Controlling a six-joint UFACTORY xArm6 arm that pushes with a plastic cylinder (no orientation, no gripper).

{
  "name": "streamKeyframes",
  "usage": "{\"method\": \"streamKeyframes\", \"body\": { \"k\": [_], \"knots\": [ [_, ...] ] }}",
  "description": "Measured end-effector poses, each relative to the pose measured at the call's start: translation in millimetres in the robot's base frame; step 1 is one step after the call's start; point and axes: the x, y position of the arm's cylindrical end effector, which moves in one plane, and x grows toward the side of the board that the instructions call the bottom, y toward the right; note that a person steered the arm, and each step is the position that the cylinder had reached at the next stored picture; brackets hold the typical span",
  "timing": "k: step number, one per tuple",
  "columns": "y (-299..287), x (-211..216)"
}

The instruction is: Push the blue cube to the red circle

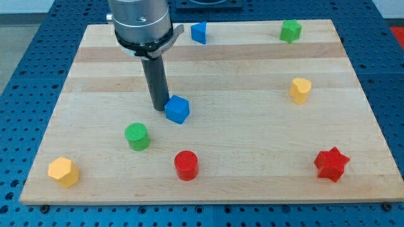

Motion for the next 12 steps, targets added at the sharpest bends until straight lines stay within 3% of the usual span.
{"method": "streamKeyframes", "body": {
  "k": [4, 6, 9, 12],
  "knots": [
    [16.3, -21.1],
    [67.2, -19.4],
    [42.2, -19.4],
    [41.6, 24.6]
  ]
}}
